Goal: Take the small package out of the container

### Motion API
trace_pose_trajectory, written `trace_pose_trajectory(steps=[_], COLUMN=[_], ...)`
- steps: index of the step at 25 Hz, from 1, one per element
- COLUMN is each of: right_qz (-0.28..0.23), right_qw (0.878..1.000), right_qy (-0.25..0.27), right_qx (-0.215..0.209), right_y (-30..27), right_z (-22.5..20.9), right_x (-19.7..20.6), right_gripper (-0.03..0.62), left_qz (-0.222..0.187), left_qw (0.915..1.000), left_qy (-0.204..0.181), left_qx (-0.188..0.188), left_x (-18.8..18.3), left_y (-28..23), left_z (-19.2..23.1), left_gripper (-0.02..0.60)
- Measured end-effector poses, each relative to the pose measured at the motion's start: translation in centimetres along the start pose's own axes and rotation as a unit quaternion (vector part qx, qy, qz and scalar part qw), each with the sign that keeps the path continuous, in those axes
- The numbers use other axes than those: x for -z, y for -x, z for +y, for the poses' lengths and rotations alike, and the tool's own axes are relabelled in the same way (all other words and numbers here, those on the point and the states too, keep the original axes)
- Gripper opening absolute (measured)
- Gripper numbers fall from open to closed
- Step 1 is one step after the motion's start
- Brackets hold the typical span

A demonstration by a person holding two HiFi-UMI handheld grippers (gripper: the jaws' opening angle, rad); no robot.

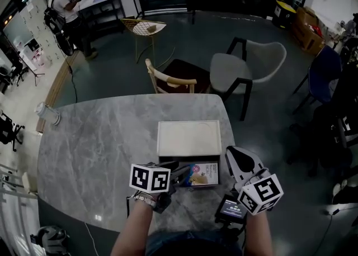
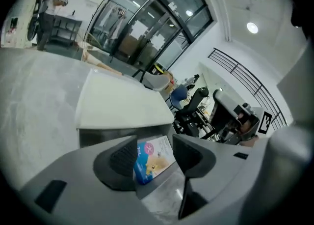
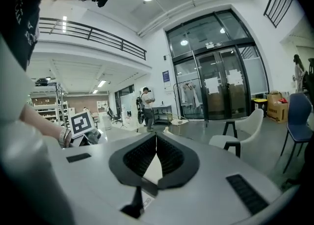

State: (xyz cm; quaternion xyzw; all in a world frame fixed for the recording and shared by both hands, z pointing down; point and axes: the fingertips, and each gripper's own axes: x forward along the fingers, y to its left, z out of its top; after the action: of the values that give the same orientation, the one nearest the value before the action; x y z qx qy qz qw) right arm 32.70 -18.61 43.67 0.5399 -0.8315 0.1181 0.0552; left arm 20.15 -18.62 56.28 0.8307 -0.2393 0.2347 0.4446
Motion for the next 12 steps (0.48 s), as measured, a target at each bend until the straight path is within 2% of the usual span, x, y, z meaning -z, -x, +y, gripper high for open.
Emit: trace_pose_trajectory(steps=[2, 8, 12], right_qz=[0.002, 0.007, 0.012], right_qw=[1.000, 1.000, 0.999], right_qy=[-0.007, -0.023, -0.034], right_qx=[-0.001, 0.001, 0.003], right_y=[0.0, -0.1, -0.1], right_z=[-0.6, -2.3, -2.8], right_x=[0.5, 1.6, 2.3], right_gripper=[0.026, 0.026, 0.026], left_qz=[0.029, 0.103, 0.145], left_qw=[0.9994, 0.9925, 0.9860], left_qy=[0.021, 0.053, 0.071], left_qx=[-0.002, -0.041, -0.041], left_x=[0.9, 3.2, 4.0], left_y=[-1.1, -3.8, -5.0], left_z=[0.4, 2.6, 2.8], left_gripper=[0.236, 0.235, 0.233])
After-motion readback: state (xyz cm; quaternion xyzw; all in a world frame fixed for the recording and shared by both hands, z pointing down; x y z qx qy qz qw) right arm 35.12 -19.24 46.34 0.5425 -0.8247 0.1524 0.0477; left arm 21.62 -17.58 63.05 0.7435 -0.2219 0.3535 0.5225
